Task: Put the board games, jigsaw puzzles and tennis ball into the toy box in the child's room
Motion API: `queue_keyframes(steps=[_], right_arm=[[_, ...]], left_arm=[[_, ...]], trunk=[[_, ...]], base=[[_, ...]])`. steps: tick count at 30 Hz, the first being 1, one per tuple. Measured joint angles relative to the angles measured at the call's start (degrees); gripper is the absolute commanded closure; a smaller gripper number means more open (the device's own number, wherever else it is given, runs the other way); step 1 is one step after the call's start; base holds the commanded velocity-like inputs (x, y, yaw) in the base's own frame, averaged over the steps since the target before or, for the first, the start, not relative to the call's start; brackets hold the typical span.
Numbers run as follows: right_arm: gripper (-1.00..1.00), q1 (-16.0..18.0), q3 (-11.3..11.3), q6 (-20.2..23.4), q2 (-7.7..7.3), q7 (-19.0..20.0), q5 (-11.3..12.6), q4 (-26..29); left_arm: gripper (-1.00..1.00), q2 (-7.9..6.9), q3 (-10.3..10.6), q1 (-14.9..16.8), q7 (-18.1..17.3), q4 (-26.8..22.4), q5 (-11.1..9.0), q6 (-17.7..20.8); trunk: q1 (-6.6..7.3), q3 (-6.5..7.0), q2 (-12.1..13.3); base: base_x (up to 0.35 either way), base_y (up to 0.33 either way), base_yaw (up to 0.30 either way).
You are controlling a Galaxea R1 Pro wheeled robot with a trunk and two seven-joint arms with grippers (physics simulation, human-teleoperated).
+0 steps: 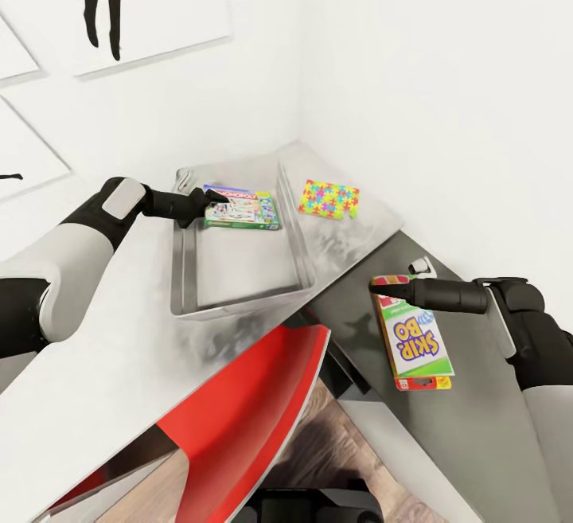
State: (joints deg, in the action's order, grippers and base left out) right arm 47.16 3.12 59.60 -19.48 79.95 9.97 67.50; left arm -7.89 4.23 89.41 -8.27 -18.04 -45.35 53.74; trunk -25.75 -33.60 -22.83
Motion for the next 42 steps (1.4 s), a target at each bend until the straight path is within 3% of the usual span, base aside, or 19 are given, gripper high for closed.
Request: queue_keyframes(steps=[7, 8, 42], right_arm=[[-1.00, 0.0, 0.0, 0.0, -0.05, 0.0, 0.0, 0.0], [-1.00, 0.0, 0.0, 0.0, -0.06, 0.0, 0.0, 0.0], [-1.00, 0.0, 0.0, 0.0, 0.00, 0.0, 0.0, 0.0]], left_arm=[[1.00, 0.01, -0.1, -0.1, 0.0, 0.0, -0.4, 0.0], [-1.00, 0.02, -0.1, -0.1, 0.0, 0.0, -0.4, 0.0], [-1.00, 0.46, 0.1, 0.3, 2.4, -0.1, 0.2, 1.0]], trunk=[[0.00, -0.03, 0.0], [0.00, -0.04, 0.0], [0.00, -0.05, 0.0]], base=[[0.000, 0.000, 0.000], [0.000, 0.000, 0.000], [0.000, 0.000, 0.000]])
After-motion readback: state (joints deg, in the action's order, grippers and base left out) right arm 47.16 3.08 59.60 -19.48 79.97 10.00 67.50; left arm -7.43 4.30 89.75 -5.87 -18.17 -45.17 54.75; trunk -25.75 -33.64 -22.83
